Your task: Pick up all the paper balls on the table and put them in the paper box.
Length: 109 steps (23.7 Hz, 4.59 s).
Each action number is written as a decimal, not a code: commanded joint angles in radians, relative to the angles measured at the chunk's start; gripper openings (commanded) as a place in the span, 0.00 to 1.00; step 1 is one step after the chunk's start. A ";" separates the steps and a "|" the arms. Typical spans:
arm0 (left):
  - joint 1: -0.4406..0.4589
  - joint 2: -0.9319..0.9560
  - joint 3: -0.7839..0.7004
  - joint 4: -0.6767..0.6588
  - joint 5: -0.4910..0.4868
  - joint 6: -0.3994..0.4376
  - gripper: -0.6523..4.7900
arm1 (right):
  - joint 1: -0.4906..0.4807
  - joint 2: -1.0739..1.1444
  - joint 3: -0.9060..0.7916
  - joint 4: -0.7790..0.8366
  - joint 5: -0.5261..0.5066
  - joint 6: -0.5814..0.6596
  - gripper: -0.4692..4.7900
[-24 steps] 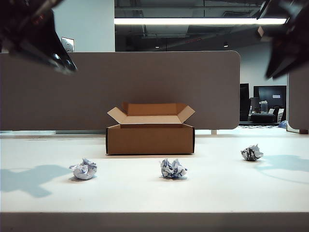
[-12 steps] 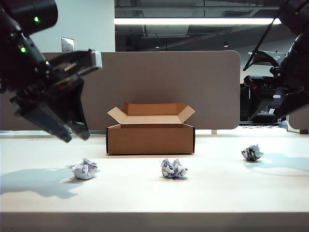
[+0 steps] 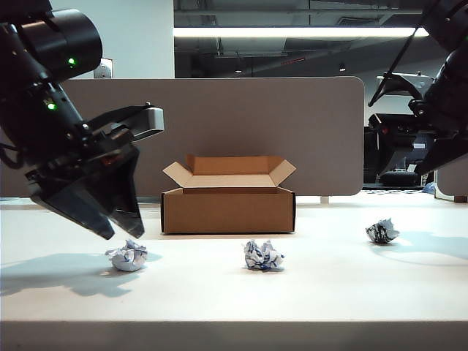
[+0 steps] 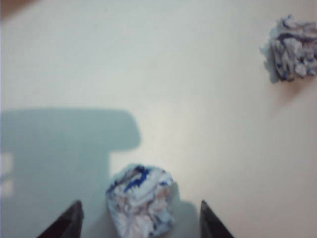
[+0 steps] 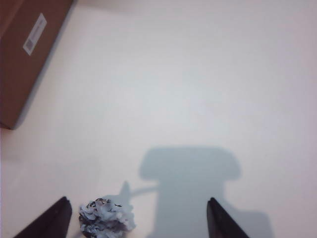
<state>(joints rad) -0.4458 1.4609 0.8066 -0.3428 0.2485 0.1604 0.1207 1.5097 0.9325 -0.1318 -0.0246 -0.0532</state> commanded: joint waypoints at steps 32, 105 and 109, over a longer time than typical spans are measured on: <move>0.000 0.111 0.002 0.016 0.000 -0.004 0.32 | 0.014 0.265 0.053 0.035 -0.090 0.031 0.79; 0.063 -0.452 0.367 -0.597 0.018 -0.099 0.32 | 0.521 0.207 0.644 -0.795 0.029 -0.149 0.72; 0.064 -0.721 0.216 -0.609 0.018 -0.156 0.32 | 0.563 0.207 0.546 -0.760 0.030 -0.087 0.74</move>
<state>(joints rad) -0.3824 0.7826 1.0443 -0.9543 0.2619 0.0292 0.6777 1.7214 1.5013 -0.9184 0.0021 -0.1730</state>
